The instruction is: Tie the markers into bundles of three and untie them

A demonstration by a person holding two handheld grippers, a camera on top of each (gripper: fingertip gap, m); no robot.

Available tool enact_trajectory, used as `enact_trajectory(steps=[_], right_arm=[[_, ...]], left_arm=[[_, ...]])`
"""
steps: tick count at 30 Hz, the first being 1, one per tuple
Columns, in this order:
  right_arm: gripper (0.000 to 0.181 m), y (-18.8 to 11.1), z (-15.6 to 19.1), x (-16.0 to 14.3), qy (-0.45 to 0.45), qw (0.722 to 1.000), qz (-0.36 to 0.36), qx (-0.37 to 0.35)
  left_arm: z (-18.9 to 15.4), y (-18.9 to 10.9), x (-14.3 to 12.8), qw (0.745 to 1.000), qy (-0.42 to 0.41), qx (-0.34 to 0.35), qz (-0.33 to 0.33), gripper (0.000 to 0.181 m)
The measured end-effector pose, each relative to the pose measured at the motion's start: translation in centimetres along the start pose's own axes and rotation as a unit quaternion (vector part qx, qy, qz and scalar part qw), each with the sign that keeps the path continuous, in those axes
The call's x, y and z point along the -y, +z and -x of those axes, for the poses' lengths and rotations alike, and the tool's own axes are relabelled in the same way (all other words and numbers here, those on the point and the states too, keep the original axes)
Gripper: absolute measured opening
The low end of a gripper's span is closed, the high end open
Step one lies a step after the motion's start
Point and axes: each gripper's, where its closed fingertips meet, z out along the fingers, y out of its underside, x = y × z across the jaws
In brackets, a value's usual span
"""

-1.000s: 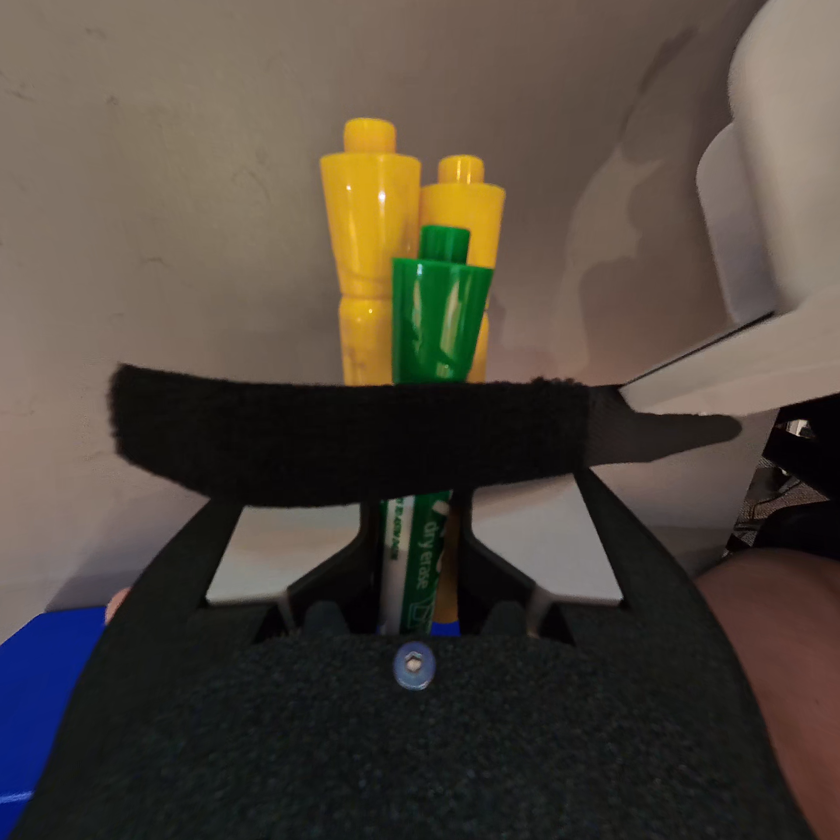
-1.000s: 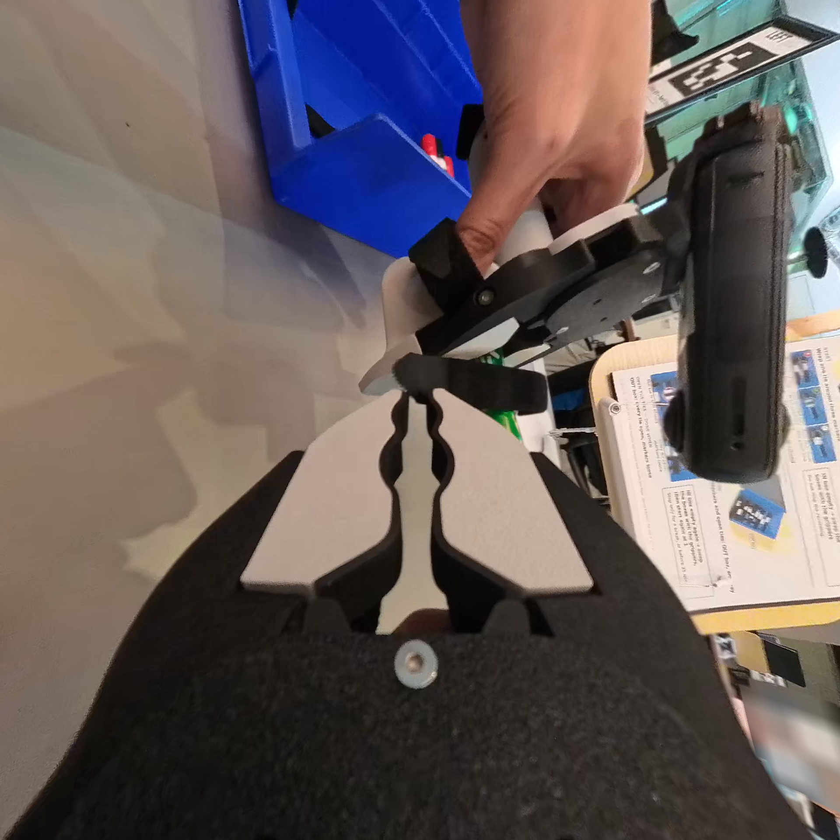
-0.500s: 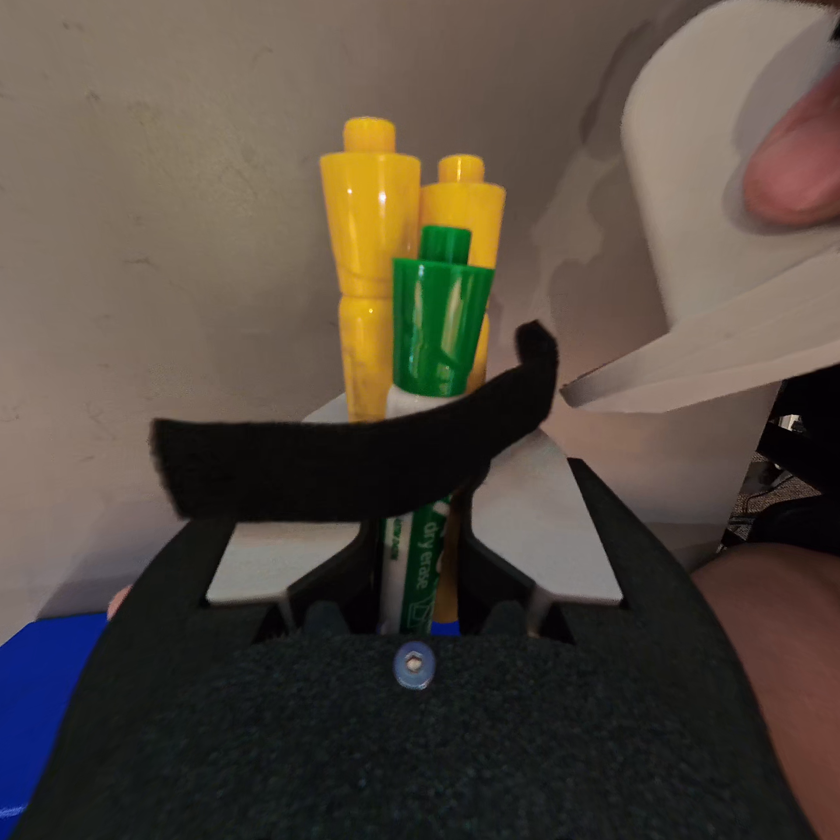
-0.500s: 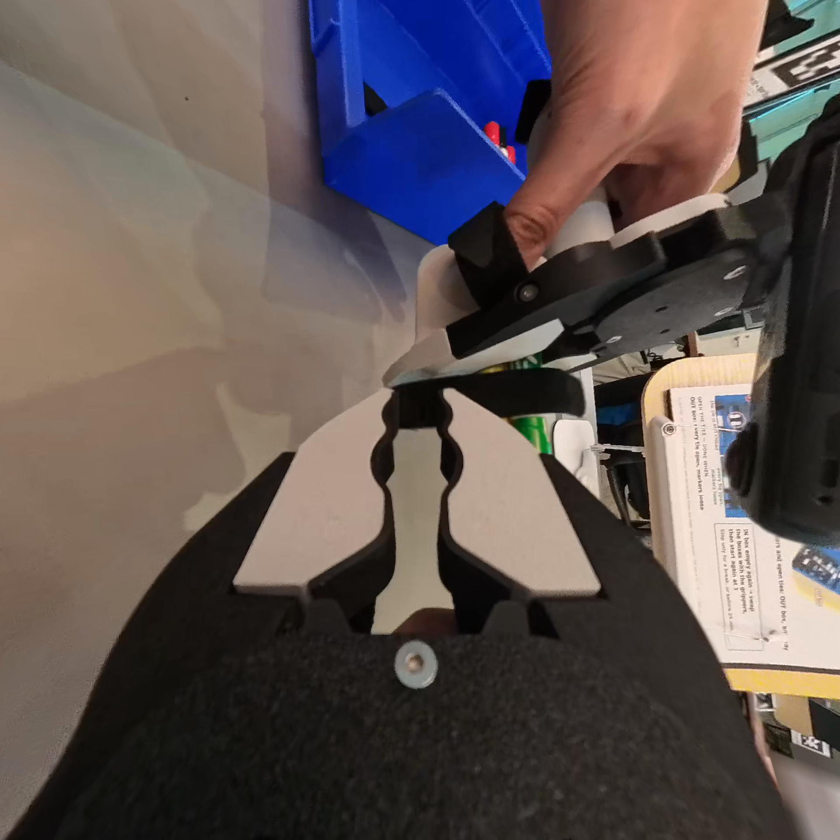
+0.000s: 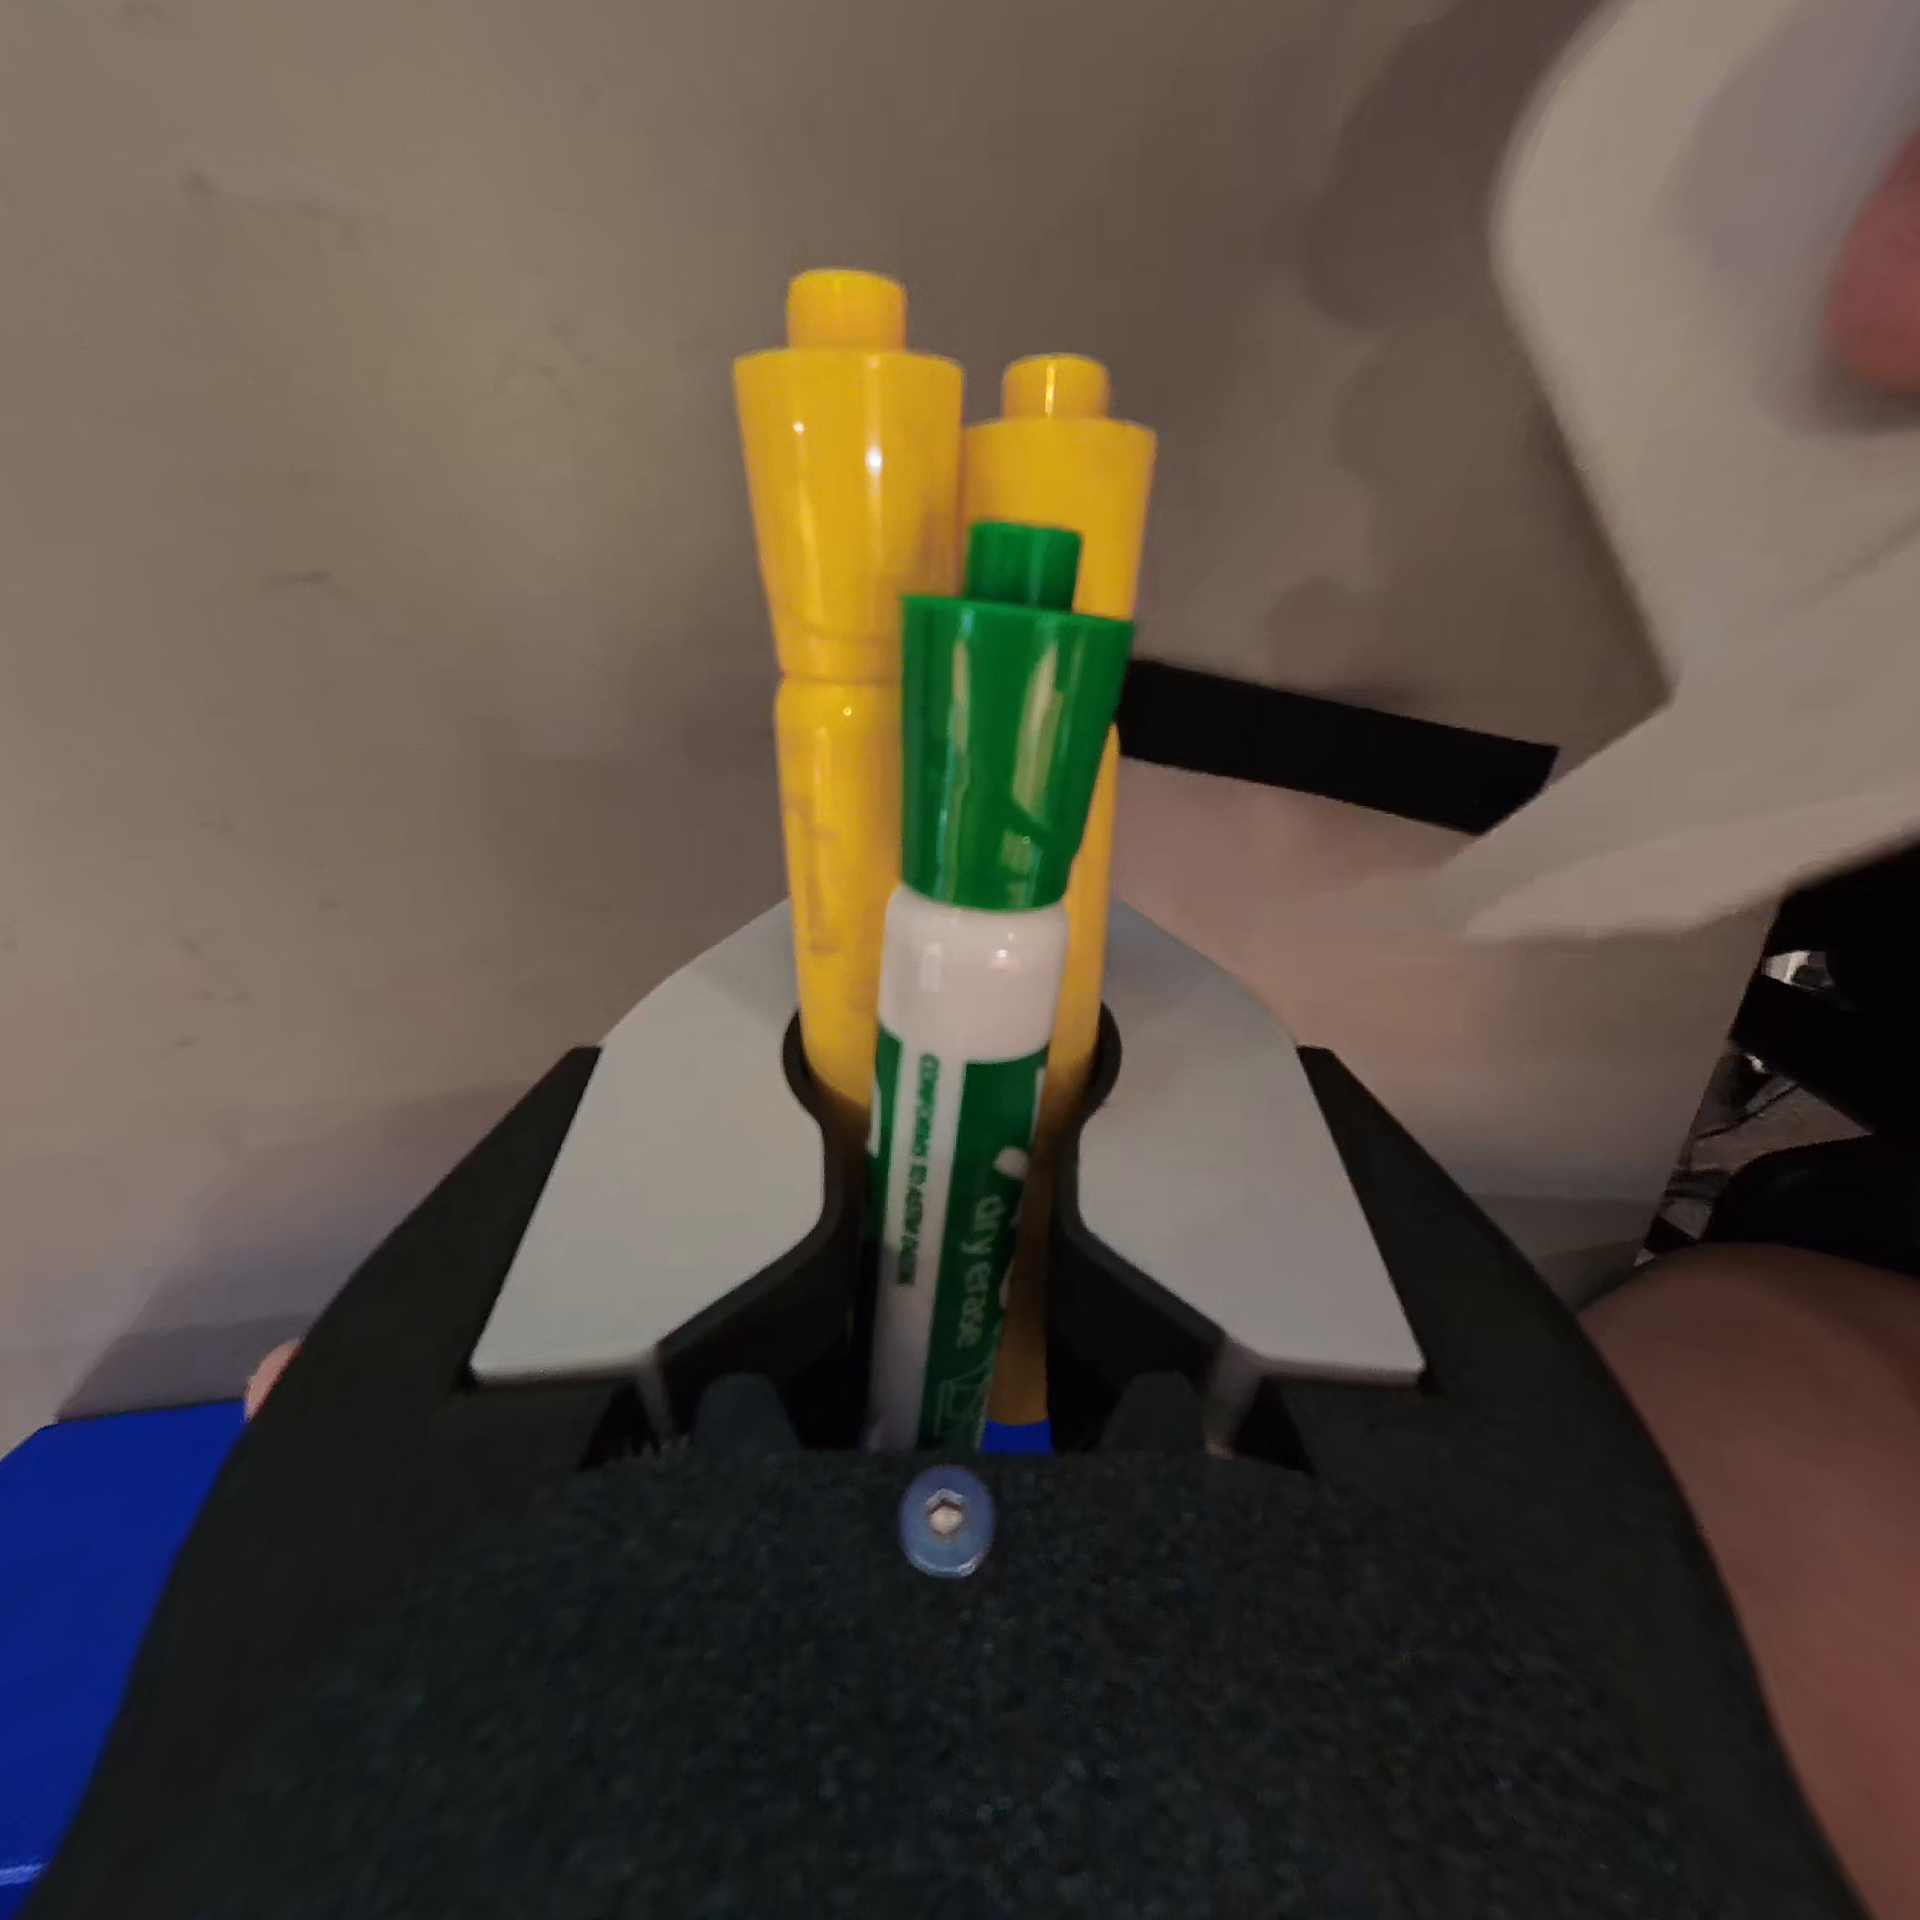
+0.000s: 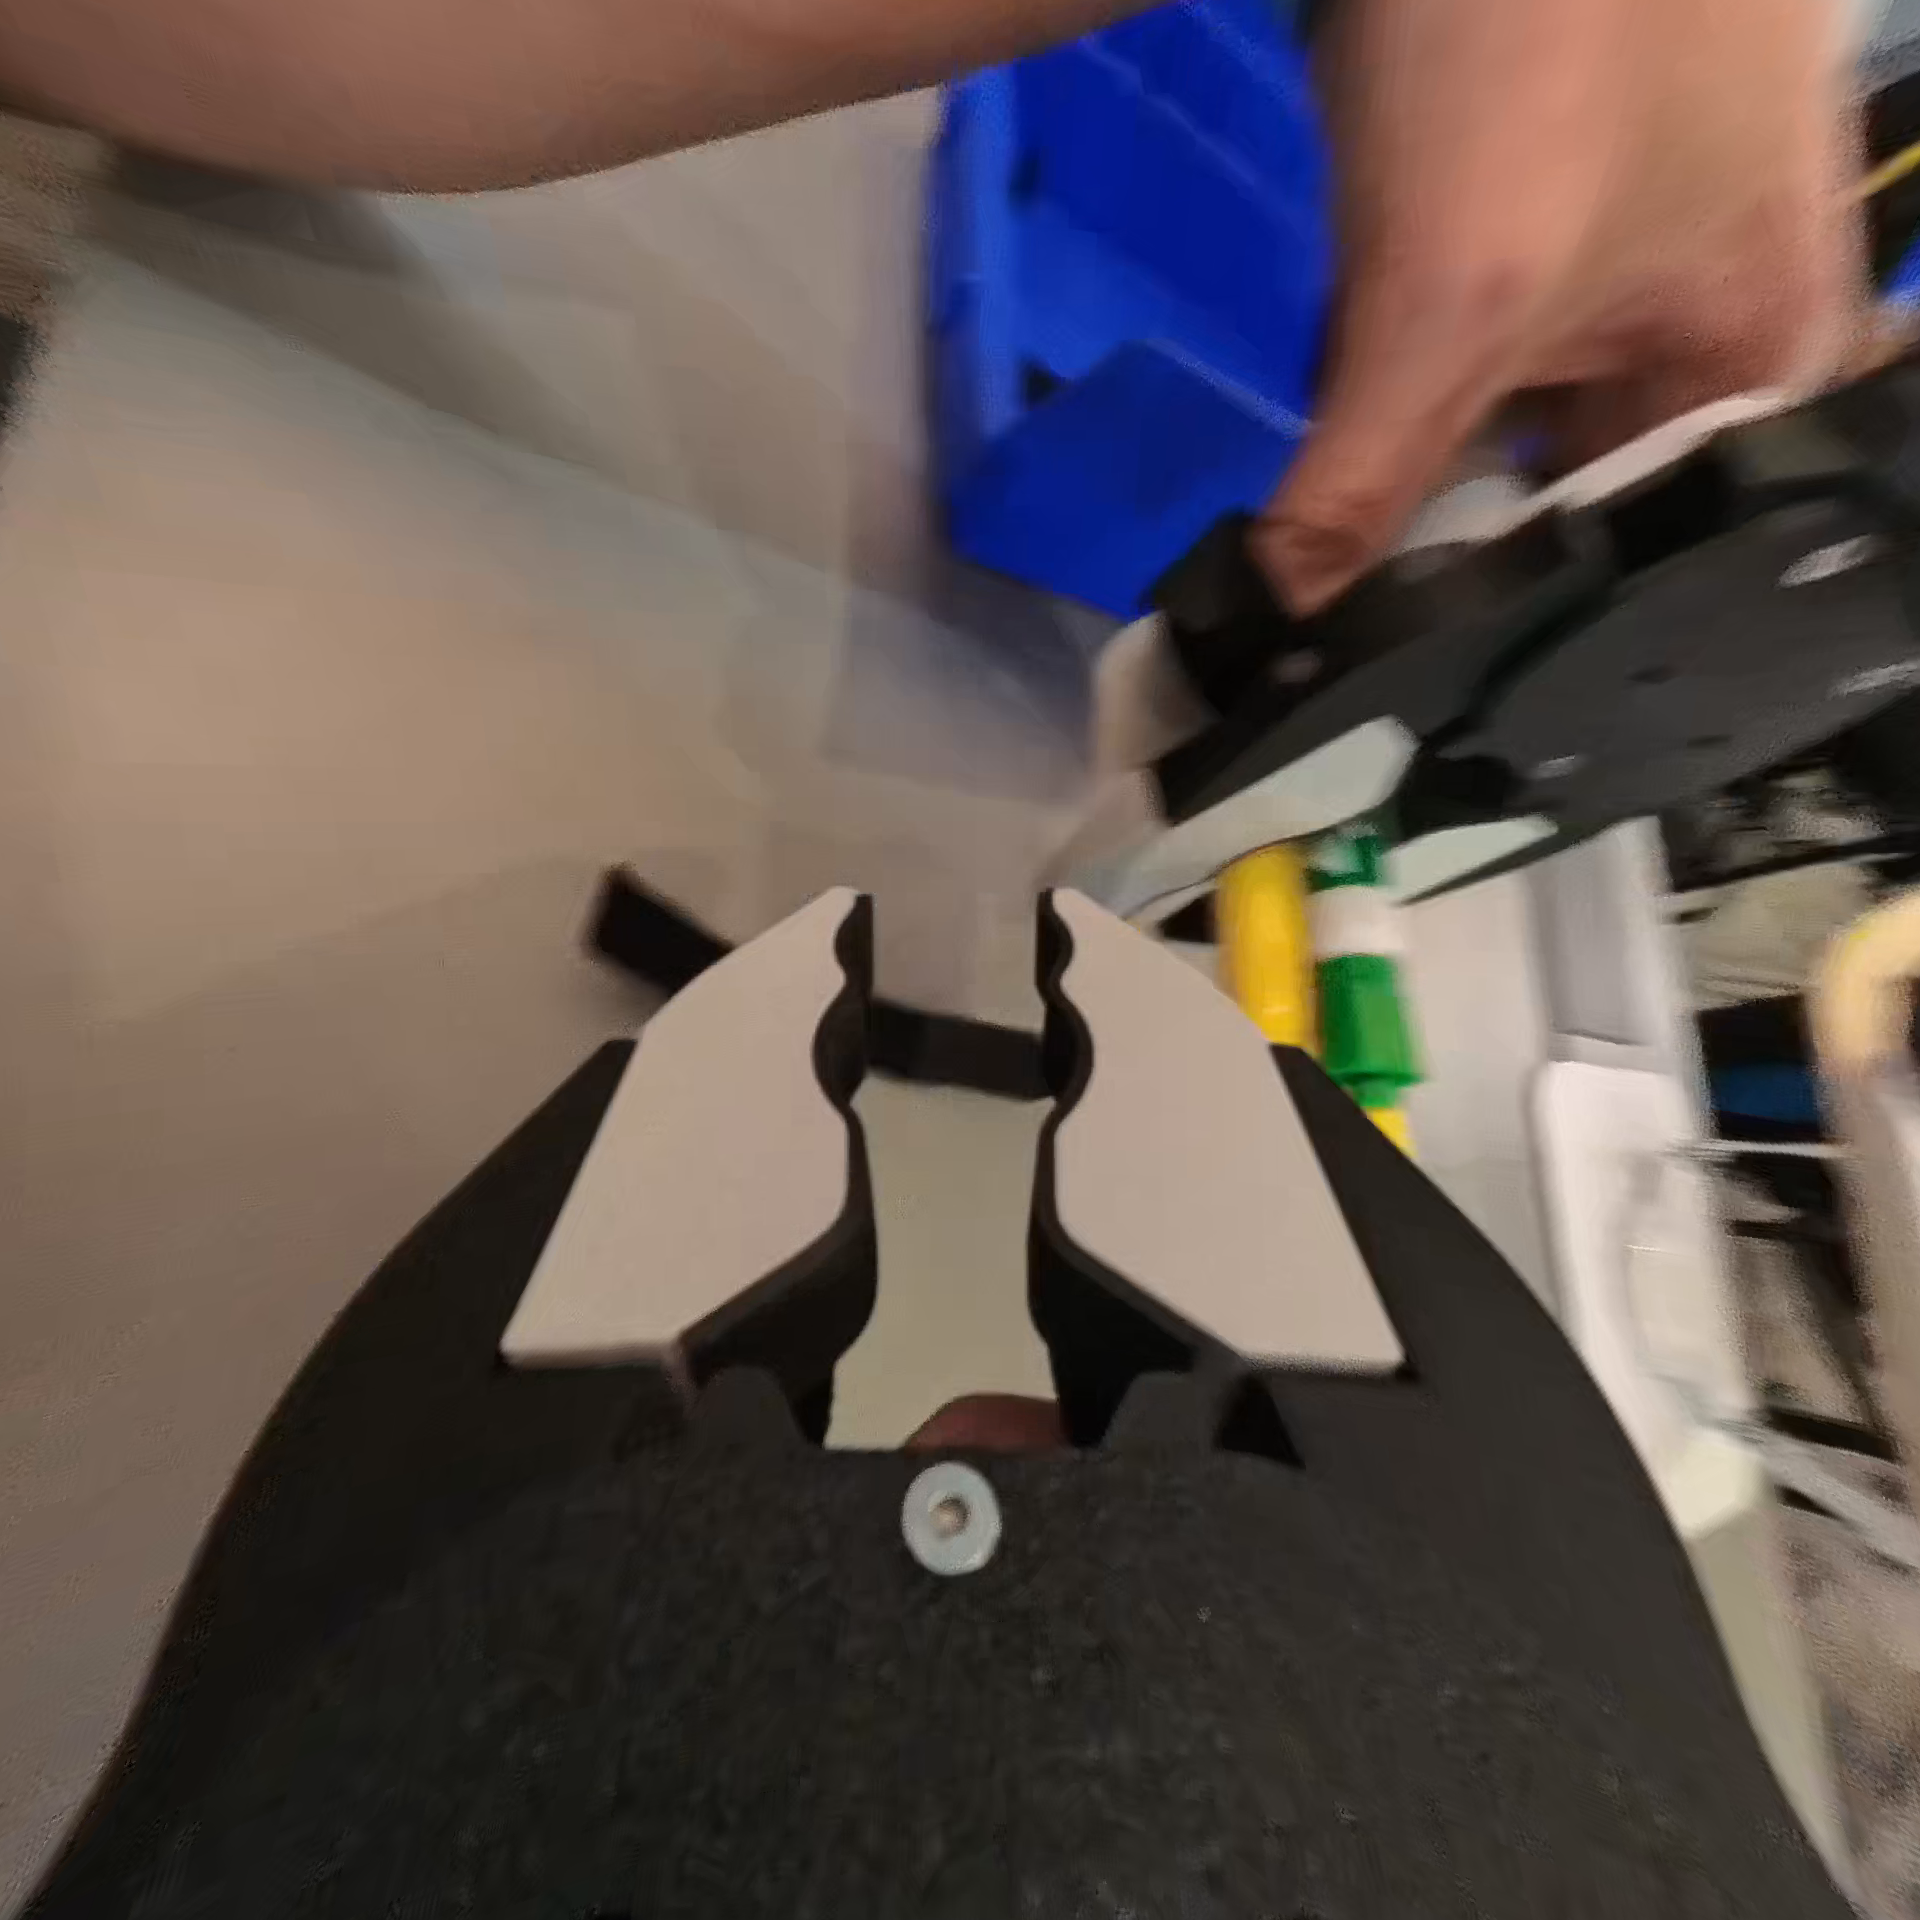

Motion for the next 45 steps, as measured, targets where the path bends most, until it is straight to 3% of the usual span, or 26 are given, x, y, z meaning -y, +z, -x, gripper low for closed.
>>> enact_trajectory(steps=[3,8,11,13,18,23,29,35,38,42,43,45], right_arm=[[0.060,0.1,4.5,-1.3,0.050,0.993,0.021,0.102],[0.097,2.1,6.0,-3.0,0.082,0.995,0.055,0.030],[0.113,2.7,4.8,-5.0,0.148,0.986,0.076,-0.014],[0.127,3.0,4.5,-6.2,0.223,0.971,0.081,0.018],[0.135,3.7,4.2,-6.7,0.295,0.952,0.045,0.073],[0.142,5.2,3.5,-6.4,0.252,0.963,0.060,0.072],[0.134,6.5,2.8,-5.9,0.256,0.962,0.056,0.078],[0.096,6.6,1.8,-4.7,0.257,0.964,0.019,0.068],[0.063,6.7,1.2,-4.4,0.267,0.962,0.005,0.063],[0.032,7.0,0.8,-4.3,0.281,0.957,-0.005,0.076],[0.026,7.1,0.9,-4.3,0.284,0.955,-0.001,0.083],[0.032,6.9,1.1,-3.8,0.291,0.952,-0.006,0.098]], left_arm=[[0.0,0.1,-0.2,1.000,-0.001,0.000,0.006,0.041],[-0.2,0.2,-0.1,1.000,0.002,-0.005,0.007,0.041],[-0.6,0.3,-0.1,1.000,0.005,-0.008,0.010,0.041],[-1.3,0.5,-0.6,1.000,0.010,-0.009,0.021,0.041],[-3.3,1.0,-1.9,0.999,0.008,-0.012,0.030,0.041],[-4.3,0.5,-3.1,0.999,-0.014,-0.011,0.028,0.041],[-4.3,-1.0,-4.1,0.999,-0.041,0.006,0.021,0.042],[-4.4,-1.6,-4.9,0.998,-0.056,0.012,0.021,0.042],[-4.4,-1.9,-5.3,0.998,-0.064,0.016,0.021,0.041],[-4.7,-1.9,-5.8,0.997,-0.068,0.016,0.026,0.041],[-4.7,-1.8,-5.9,0.997,-0.070,0.015,0.029,0.041],[-4.9,-1.6,-6.2,0.997,-0.074,0.013,0.032,0.041]])
